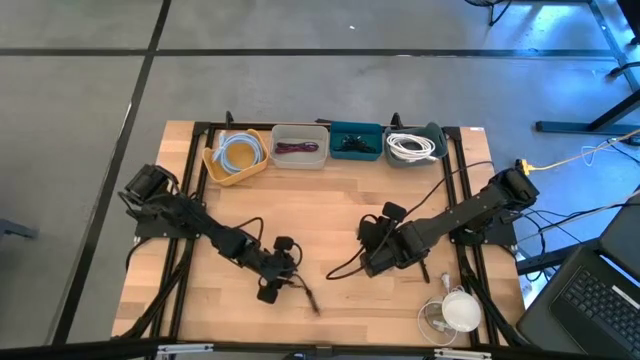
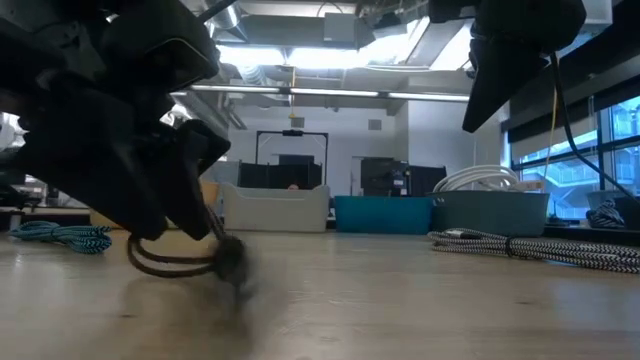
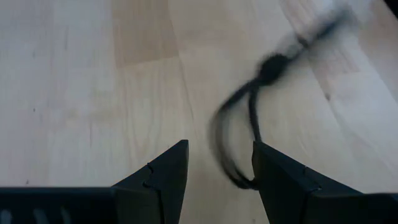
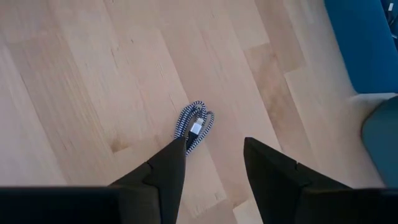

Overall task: Pick & Place USB Port
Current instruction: Put the black charger cable into the dark blue bin

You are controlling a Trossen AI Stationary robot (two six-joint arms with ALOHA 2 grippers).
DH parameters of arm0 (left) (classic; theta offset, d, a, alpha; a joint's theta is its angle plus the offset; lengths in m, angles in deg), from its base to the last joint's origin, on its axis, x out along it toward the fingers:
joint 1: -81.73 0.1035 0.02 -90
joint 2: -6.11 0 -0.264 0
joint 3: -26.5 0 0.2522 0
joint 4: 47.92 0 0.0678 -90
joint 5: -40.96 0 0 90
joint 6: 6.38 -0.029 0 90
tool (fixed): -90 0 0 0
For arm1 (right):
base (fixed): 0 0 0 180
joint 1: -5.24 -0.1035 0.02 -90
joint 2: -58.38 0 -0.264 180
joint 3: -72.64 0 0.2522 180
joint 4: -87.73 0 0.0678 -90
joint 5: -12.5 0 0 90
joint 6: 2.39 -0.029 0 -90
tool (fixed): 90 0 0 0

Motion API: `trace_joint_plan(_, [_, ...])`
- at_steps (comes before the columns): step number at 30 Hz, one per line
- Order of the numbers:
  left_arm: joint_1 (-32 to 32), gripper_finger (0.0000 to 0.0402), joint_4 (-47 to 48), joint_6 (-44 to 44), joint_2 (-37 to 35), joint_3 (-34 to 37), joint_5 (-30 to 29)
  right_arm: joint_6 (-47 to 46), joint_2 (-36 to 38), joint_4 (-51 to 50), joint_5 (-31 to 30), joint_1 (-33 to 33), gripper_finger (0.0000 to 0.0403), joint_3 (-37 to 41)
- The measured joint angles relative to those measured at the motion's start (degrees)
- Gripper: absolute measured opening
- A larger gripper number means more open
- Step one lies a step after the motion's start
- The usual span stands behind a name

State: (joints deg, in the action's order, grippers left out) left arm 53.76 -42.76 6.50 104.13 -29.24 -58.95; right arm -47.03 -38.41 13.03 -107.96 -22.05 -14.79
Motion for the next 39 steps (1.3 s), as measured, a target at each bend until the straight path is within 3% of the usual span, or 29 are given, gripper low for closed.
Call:
trace_joint_plan(7, [0.00, 0.0156, 0.30, 0.01, 0.00, 0.00, 0.45, 0.06, 0.00, 0.02, -0.02, 0.00, 0.0165, 0.00])
trace_joint_plan(14, [0.55, 0.0015, 0.31, 0.28, 0.00, 0.00, 6.42, 0.08, -0.02, 0.02, -0.05, 0.00, 0.0165, -0.02])
trace_joint_plan(25, [2.90, 0.0004, -3.44, -1.91, -0.16, 0.00, 4.44, 0.08, -0.04, 0.76, -1.53, 0.00, 0.0165, -0.04])
trace_joint_plan(30, [5.09, 0.0003, -5.79, -6.53, -4.28, 0.00, 3.89, 1.40, -0.04, 1.88, -1.51, -0.02, 0.0165, -0.04])
trace_joint_plan(35, [8.54, 0.0003, -0.67, -11.96, -11.92, 0.00, -4.39, 1.97, -0.04, 4.46, -1.51, 0.00, 0.0165, -0.04])
trace_joint_plan(39, [12.94, 0.0002, 2.27, -13.69, -16.59, 0.01, -8.69, 7.13, -0.04, 12.34, -0.80, 0.00, 0.0165, -0.04])
